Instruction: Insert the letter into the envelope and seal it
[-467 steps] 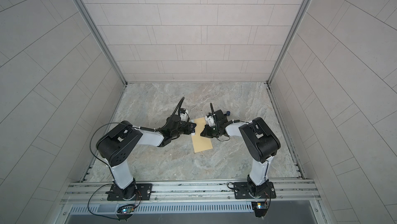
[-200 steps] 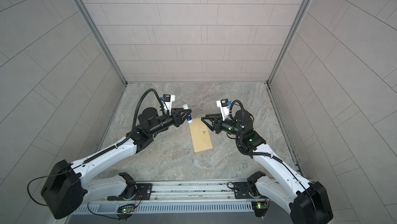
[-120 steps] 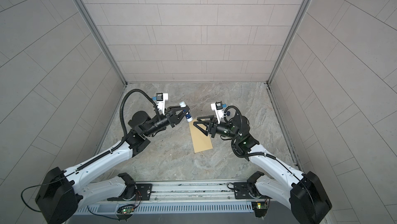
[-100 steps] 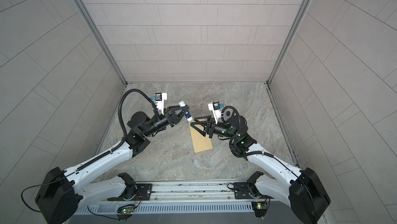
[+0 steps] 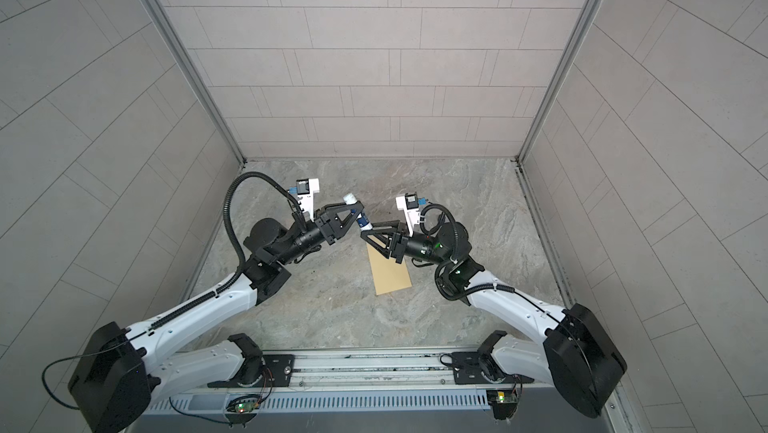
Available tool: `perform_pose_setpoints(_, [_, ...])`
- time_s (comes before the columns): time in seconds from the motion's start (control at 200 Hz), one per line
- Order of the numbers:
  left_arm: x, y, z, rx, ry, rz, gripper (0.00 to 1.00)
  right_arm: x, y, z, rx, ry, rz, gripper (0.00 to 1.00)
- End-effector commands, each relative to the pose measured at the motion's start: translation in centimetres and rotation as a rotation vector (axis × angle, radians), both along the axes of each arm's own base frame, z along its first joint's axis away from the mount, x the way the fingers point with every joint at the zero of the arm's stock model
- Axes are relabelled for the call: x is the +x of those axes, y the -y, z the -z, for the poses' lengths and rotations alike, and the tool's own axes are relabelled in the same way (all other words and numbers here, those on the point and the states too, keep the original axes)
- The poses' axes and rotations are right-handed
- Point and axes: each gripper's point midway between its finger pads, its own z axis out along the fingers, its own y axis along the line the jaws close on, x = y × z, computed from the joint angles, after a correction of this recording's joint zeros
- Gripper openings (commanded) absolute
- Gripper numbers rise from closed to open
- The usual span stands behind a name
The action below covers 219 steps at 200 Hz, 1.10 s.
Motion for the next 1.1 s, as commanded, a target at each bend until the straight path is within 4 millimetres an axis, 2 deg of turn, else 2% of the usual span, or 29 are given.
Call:
perform_pose_setpoints(0.0, [-0.7, -0.6, -1.8, -0.048, 0.056, 0.001, 0.0, -0.3, 0.1, -2.1, 0.053, 0.045, -0.001, 0.42])
perform_pose_setpoints(0.12, [-0.7, -0.6, -1.8, -0.05, 0.058, 0.003, 0.0, -0.2, 0.1, -2.0, 0.049, 0.044, 0.0, 0.4])
perform_pose_setpoints(0.385, [-0.6, -0.6, -1.7, -0.049, 0.052, 0.002, 0.0, 0.2, 0.1, -1.4, 0.026, 0.045, 0.026, 0.41])
perform_pose_setpoints(0.4, [-0.6, -0.6, -1.6, -0.049, 0.051, 0.002, 0.0, 0.2, 0.1, -1.5, 0.024, 0.047, 0.027, 0.42])
perform_pose_setpoints(0.41, [-0.6, -0.6, -1.6, -0.049, 0.051, 0.003, 0.0, 0.3, 0.1, -2.3, 0.035, 0.063, 0.028, 0.42])
perform_pose_setpoints(0.425, [-0.6, -0.6, -1.7, -0.05, 0.051, 0.002, 0.0, 0.3, 0.1, -2.6, 0.037, 0.068, 0.03, 0.42])
perform_pose_setpoints(0.635, [-0.7, -0.7, -1.8, -0.053, 0.053, -0.001, 0.0, 0.5, 0.2, -2.5, 0.03, 0.071, 0.044, 0.44])
perform_pose_setpoints(0.786, [-0.6, -0.7, -1.6, -0.053, 0.048, -0.005, 0.0, 0.4, 0.1, -2.8, 0.033, 0.073, 0.034, 0.36])
perform_pose_setpoints(1.091, [-0.3, -0.7, -1.3, -0.05, 0.038, -0.012, 0.0, 0.5, 0.1, -2.7, 0.031, 0.065, 0.042, 0.13])
